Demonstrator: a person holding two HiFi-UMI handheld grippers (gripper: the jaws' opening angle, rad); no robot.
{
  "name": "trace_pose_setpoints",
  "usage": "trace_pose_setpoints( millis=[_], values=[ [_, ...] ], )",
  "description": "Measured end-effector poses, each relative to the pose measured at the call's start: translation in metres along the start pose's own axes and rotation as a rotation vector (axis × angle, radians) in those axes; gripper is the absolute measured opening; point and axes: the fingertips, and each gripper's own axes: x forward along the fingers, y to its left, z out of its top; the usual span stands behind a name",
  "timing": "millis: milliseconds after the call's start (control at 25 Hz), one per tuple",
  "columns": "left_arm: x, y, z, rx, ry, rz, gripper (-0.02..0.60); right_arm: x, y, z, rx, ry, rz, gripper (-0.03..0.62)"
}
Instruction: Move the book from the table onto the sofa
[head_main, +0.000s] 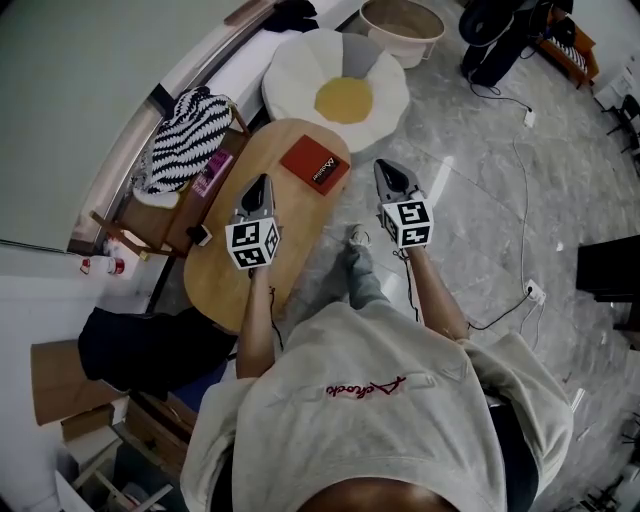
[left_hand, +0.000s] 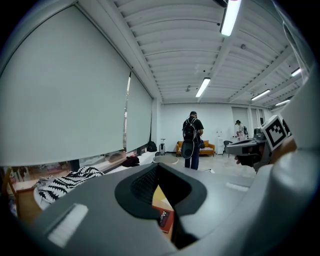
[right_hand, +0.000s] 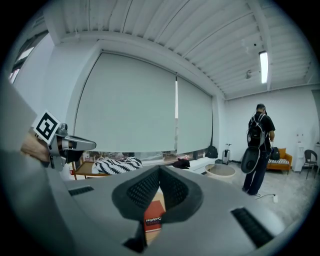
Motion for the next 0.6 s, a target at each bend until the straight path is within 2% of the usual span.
trace_pose_setpoints(
  millis=[600],
  values=[
    [0.136, 0.017, 0.007, -0.007, 0.056, -0.003, 0.009, 0.111, -0.080, 0.001, 0.028, 0.028, 0.028, 0.009]
  ],
)
